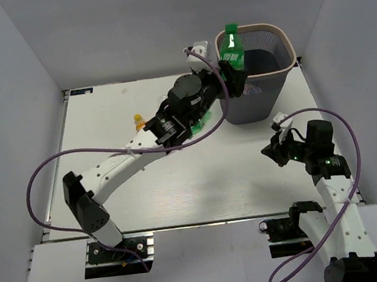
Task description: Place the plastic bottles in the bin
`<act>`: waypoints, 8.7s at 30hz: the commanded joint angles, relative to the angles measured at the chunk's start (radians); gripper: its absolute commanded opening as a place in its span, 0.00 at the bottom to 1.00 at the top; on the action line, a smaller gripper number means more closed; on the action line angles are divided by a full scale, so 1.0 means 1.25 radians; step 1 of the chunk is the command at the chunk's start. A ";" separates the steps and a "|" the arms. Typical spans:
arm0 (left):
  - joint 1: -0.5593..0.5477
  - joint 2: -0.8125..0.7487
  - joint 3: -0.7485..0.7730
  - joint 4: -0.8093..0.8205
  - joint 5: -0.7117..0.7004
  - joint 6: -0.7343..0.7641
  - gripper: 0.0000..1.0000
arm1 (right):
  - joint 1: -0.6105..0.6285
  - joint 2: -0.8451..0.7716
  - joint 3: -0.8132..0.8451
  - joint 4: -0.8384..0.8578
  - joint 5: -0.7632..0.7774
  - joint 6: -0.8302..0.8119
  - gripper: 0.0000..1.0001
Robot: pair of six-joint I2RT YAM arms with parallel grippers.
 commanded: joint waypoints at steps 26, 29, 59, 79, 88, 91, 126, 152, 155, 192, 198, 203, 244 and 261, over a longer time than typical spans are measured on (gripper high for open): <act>0.124 0.412 0.469 0.212 0.003 0.033 0.99 | 0.012 0.085 -0.029 -0.003 -0.118 -0.192 0.55; 0.124 0.344 0.478 0.154 0.019 0.089 0.99 | 0.029 0.128 -0.001 0.030 -0.122 -0.185 0.56; 0.101 -0.652 -0.660 -0.667 -0.093 -0.429 0.99 | 0.413 0.875 0.712 -0.096 0.074 -1.143 0.77; 0.101 -0.784 -0.798 -0.711 -0.051 -0.511 0.99 | 0.461 1.171 0.914 -0.161 0.277 -1.330 0.79; 0.101 -0.776 -0.791 -0.711 -0.044 -0.511 0.99 | 0.472 1.248 0.936 -0.141 0.371 -1.358 0.79; 0.101 -0.776 -0.775 -0.718 -0.044 -0.511 0.99 | 0.475 1.273 0.941 -0.155 0.383 -1.365 0.79; 0.119 -0.564 -0.730 -0.471 -0.289 -0.902 0.99 | 0.477 0.594 0.851 0.164 0.188 -0.003 0.00; 0.241 -0.104 -0.521 -0.390 -0.234 -0.926 0.99 | 0.098 0.765 1.031 0.018 0.187 0.168 0.90; 0.249 -0.060 -0.488 -0.421 -0.234 -0.926 0.99 | 0.075 0.702 0.948 0.039 0.146 0.180 0.90; 0.283 -0.175 -0.505 -0.271 0.013 -0.547 0.06 | -0.091 0.329 0.400 -0.023 -0.214 -0.031 0.00; 0.259 -0.139 -0.361 -0.035 0.242 -0.283 0.00 | -0.087 0.277 0.288 -0.216 -0.285 -0.306 0.00; 0.251 0.032 -0.082 0.109 0.360 -0.205 0.00 | -0.081 0.263 0.190 -0.282 -0.254 -0.404 0.23; 0.259 -0.272 -0.188 -0.164 -0.058 -0.037 0.99 | 0.340 0.510 0.271 0.103 -0.003 -0.013 0.48; 0.252 -0.730 -0.672 -0.669 -0.143 -0.421 1.00 | 0.558 1.162 0.996 0.103 0.395 0.533 0.82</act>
